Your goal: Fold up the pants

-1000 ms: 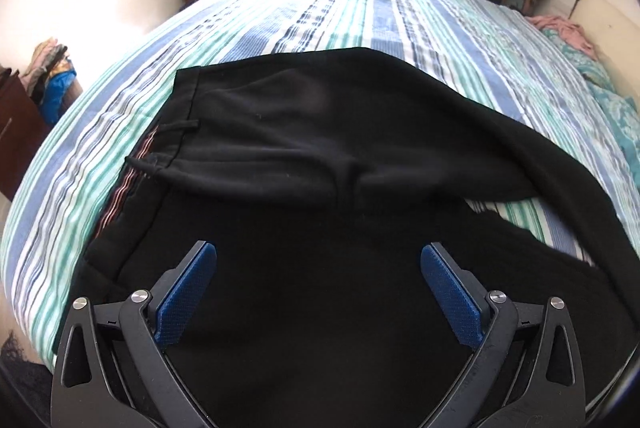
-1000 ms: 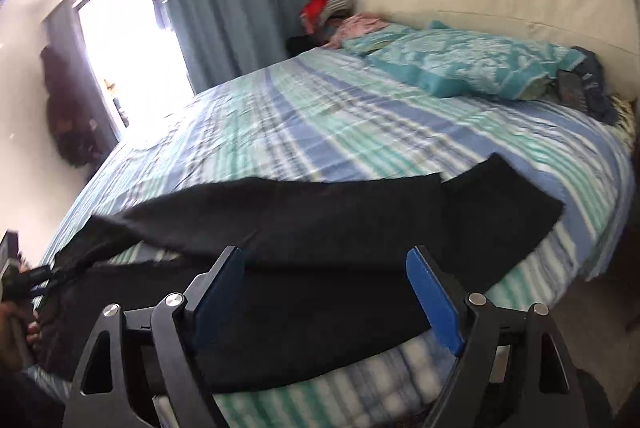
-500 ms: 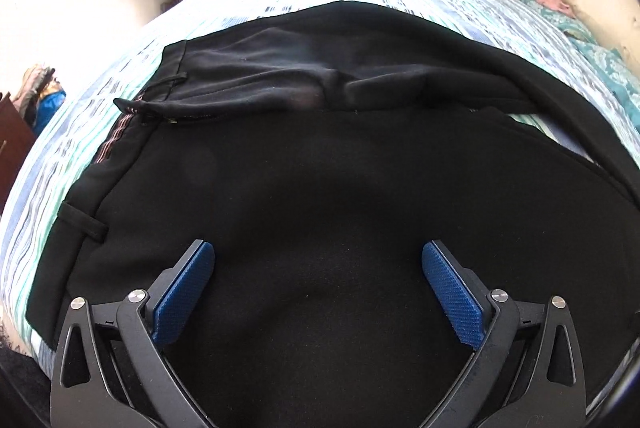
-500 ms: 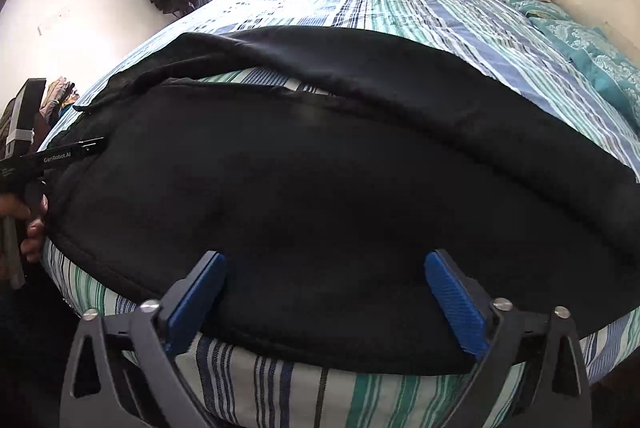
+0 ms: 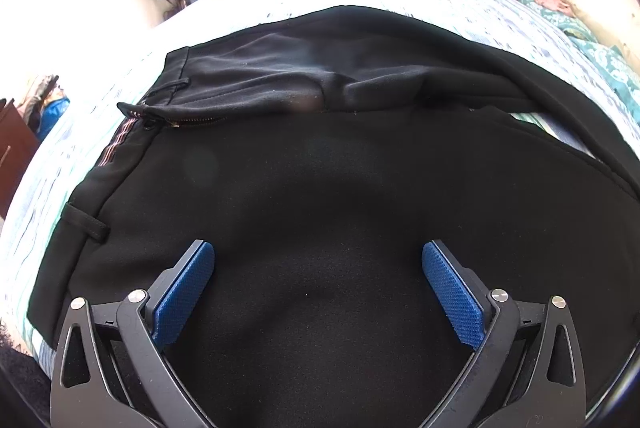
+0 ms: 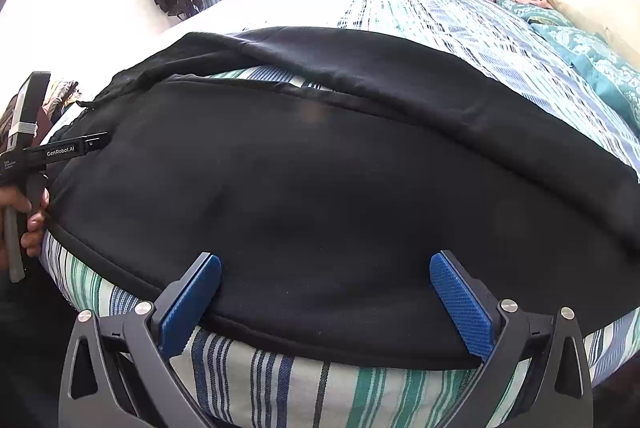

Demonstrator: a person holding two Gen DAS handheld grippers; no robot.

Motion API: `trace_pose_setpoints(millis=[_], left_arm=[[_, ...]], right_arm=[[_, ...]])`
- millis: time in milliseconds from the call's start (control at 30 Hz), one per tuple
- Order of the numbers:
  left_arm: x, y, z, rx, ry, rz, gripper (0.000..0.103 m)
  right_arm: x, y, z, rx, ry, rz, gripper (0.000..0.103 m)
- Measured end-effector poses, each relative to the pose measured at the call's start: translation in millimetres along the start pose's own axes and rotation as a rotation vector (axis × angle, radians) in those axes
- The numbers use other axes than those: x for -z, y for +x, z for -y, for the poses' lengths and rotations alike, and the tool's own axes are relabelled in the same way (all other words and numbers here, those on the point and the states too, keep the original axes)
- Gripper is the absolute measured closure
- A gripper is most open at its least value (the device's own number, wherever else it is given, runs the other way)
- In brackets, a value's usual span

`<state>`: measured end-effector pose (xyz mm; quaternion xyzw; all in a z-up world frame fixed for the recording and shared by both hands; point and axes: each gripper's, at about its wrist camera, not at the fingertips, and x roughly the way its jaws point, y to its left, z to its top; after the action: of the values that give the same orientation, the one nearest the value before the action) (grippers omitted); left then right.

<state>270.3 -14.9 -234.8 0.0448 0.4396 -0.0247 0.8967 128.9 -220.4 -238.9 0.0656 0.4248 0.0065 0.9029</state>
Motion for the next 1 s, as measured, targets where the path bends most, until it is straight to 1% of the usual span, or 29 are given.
trace_pose_setpoints(millis=[233,267,333,367,400,467,533,567,600,633,667,700,733,767,833,867,1000], left_arm=[[1.3,-2.7,2.6,-0.007,0.000,0.002,0.001],[-1.1,-2.9,2.2,-0.007,-0.005,-0.014,0.001],[-14.1,-5.1,0.5,-0.002,-0.030,-0.103,0.001],[-22.6,-9.2,-0.6,0.001,-0.055,-0.127,0.001],[-31.9,-16.7,-2.1,0.013,-0.085,-0.104,0.001],[-53.4,-31.6,-2.1,0.032,-0.135,-0.011,0.001],[-75.2,-30.2,3.7,-0.003,-0.142,0.053,0.000],[-82.6,-21.7,7.3,-0.033,-0.130,0.053,0.000],[-87.4,-6.9,11.4,-0.068,-0.111,0.021,0.000],[-87.4,12.4,15.3,-0.096,-0.075,-0.033,0.000],[-82.2,34.9,19.2,-0.137,-0.021,-0.108,0.000],[-71.9,53.4,20.7,-0.150,0.019,-0.157,0.000],[-63.5,48.4,15.1,-0.105,-0.012,-0.047,0.000],[-62.8,42.5,5.1,-0.059,-0.056,-0.034,0.000],[-66.5,44.4,-8.1,-0.001,-0.111,-0.054,0.000],[-67.8,47.7,-10.2,0.011,-0.119,-0.066,0.000],[-73.8,49.7,-5.5,-0.029,-0.087,-0.066,0.000]], right_arm=[[-0.8,-1.2,1.4,0.001,0.000,-0.008,0.000],[-0.5,-1.0,1.6,0.001,-0.001,-0.006,0.000],[-0.3,-0.6,1.1,0.002,-0.003,-0.005,0.000],[0.0,-0.6,1.3,0.002,-0.005,-0.005,0.000],[0.1,-0.5,1.1,0.003,-0.007,-0.004,0.000],[0.4,-0.1,0.5,0.008,-0.011,-0.003,0.000],[0.5,0.4,0.1,0.013,-0.014,-0.003,0.000],[0.3,0.6,-0.1,0.015,-0.015,-0.003,0.000],[0.2,0.8,-0.4,0.018,-0.016,-0.002,0.000],[0.1,0.9,-0.4,0.020,-0.017,-0.002,0.000],[-0.1,1.3,-0.6,0.023,-0.018,-0.002,0.000],[-0.2,1.5,-0.6,0.025,-0.018,-0.002,0.000],[-0.2,1.5,-0.5,0.027,-0.019,-0.002,0.000],[-0.4,1.6,-0.7,0.028,-0.019,-0.002,0.000],[-0.6,1.5,-1.2,0.032,-0.020,-0.001,0.000],[-0.5,1.5,-1.2,0.032,-0.019,0.000,0.000],[-0.6,1.6,-1.9,0.032,-0.020,0.004,0.000]])
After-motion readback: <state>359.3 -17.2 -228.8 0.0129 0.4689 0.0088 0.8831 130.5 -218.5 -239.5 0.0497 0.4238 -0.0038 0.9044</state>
